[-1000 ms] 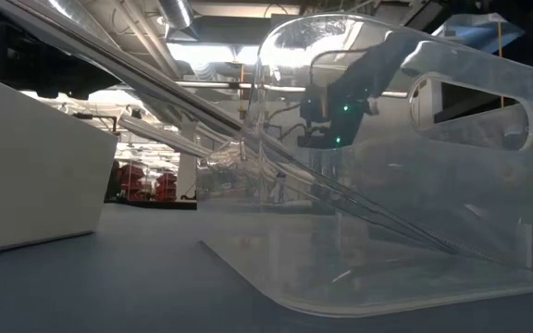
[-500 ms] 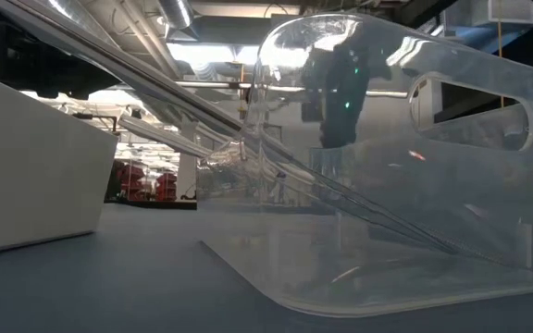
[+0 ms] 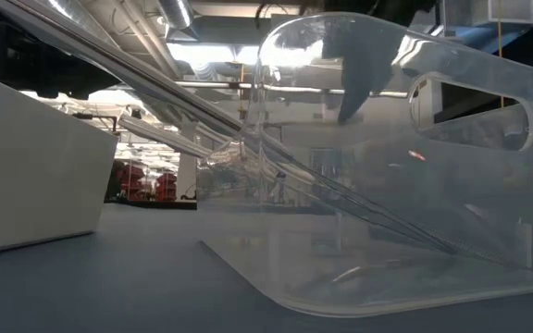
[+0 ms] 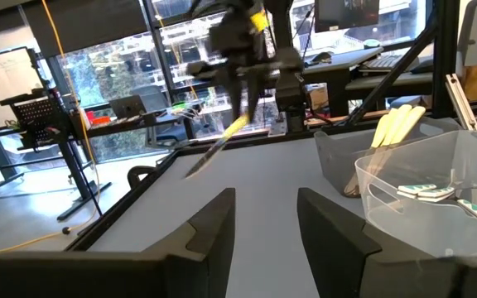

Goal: Sort silverware by color (type)
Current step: Put the yellow table knife into the black transparent bin

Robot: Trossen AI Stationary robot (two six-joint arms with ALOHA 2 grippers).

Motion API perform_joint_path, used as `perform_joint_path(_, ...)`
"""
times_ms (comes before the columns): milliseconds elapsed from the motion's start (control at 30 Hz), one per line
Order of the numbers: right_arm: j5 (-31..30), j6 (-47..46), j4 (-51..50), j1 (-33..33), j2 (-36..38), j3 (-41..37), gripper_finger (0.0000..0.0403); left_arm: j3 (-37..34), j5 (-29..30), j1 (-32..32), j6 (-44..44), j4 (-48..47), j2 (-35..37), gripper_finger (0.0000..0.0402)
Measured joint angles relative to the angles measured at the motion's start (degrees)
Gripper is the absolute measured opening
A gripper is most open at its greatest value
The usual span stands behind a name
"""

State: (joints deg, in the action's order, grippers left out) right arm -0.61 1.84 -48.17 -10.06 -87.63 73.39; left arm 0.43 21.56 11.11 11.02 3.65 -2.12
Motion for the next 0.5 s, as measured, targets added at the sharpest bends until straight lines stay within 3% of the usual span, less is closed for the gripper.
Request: perform_joint_path(500, 0.06, -20.33, -11.44, 19.58, 10.38, 0.04, 0.0047, 0.0, 0.0, 0.02, 0.01, 0.01, -0.01, 0.0126)
